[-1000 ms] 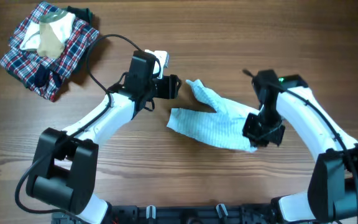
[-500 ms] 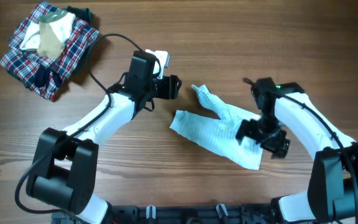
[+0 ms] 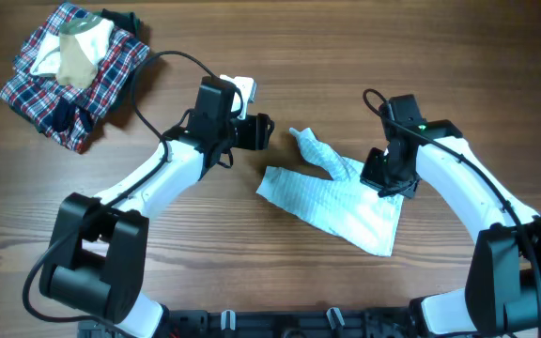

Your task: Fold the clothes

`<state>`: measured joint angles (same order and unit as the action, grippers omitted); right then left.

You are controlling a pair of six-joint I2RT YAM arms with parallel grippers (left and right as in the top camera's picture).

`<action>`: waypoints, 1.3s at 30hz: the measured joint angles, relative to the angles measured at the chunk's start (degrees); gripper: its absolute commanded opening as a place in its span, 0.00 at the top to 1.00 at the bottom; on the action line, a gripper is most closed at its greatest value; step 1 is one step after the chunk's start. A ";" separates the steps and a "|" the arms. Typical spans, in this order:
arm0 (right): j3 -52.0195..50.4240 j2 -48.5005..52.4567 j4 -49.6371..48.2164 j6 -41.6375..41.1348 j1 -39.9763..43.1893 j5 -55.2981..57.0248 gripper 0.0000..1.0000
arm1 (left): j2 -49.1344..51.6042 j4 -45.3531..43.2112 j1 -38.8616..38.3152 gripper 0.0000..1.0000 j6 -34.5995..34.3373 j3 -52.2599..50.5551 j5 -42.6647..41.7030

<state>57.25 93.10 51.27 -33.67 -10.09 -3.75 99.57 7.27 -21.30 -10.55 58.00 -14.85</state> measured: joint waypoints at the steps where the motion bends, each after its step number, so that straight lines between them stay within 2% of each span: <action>1: -0.13 0.00 -0.39 -0.52 0.00 0.39 0.95 | 0.00 0.02 0.00 0.29 0.00 0.00 0.00; 13: -3.02 0.26 -6.08 -4.28 0.00 4.35 0.96 | 0.00 0.04 0.00 0.29 0.02 0.00 0.00; 18: -3.02 6.21 -8.70 -4.28 0.00 5.35 0.96 | 0.00 0.04 0.00 0.29 0.00 0.00 0.00; 22: -2.89 6.78 -9.31 -4.28 0.04 5.38 0.96 | 0.00 0.33 0.00 0.29 0.00 0.00 0.00; 25: -2.91 6.84 -10.64 -4.28 0.04 5.38 0.92 | 0.00 0.42 0.00 0.29 0.00 0.00 0.00; 27: -2.91 7.04 -14.25 -4.26 0.04 5.49 0.89 | 0.00 0.42 0.00 0.29 0.00 0.00 0.00; 34: -2.99 9.79 -31.34 -3.48 0.13 5.05 0.89 | 0.00 0.20 0.00 0.29 0.02 0.00 0.00; 39: 3.54 16.37 -35.67 -0.66 2.08 1.03 0.89 | 0.00 0.17 0.00 0.29 0.00 0.00 0.00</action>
<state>60.80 109.47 15.59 -34.33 -8.01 -2.72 99.57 7.44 -21.30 -10.55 58.00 -14.85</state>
